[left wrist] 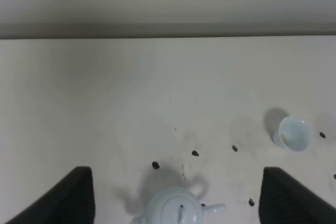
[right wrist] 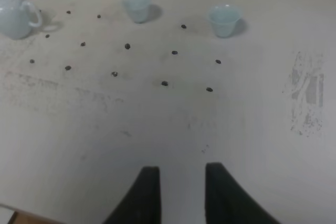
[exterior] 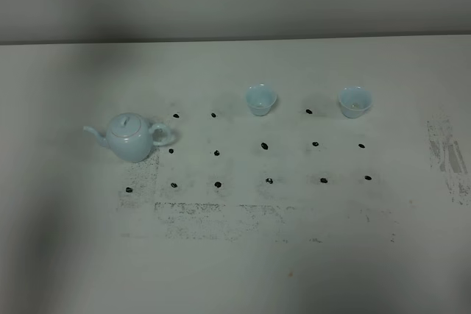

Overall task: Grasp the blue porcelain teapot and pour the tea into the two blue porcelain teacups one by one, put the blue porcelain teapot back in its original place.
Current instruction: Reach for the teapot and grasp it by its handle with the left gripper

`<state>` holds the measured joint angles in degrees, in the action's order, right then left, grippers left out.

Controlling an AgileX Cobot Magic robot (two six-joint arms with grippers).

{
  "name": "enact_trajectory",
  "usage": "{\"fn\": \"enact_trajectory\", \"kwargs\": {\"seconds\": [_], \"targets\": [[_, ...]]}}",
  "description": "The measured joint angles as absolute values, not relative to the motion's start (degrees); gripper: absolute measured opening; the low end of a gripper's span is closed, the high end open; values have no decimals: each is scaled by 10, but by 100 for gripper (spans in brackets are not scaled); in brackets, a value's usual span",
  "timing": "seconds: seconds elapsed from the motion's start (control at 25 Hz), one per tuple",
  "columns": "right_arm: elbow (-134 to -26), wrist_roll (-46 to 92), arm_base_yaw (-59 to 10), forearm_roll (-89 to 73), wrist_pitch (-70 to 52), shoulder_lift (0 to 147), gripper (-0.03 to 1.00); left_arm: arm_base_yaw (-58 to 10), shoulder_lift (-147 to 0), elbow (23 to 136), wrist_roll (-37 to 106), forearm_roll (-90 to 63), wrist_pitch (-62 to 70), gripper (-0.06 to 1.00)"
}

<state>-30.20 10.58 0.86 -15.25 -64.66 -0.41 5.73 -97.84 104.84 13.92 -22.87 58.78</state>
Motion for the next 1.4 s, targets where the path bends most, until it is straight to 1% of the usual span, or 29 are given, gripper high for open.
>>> {"fn": "enact_trajectory", "kwargs": {"seconds": [1.16,1.32,1.4], "targets": [[-302,113,9,-132,-639,-4,24,55,-978,1048,155,-229,590,66],[-302,113,9,-129,-639,-4,24,37,-978,1048,167,-235,584,66],[-302,113,9,-131,-639,-4,24,14,-978,1048,172,-236,577,66]]}}
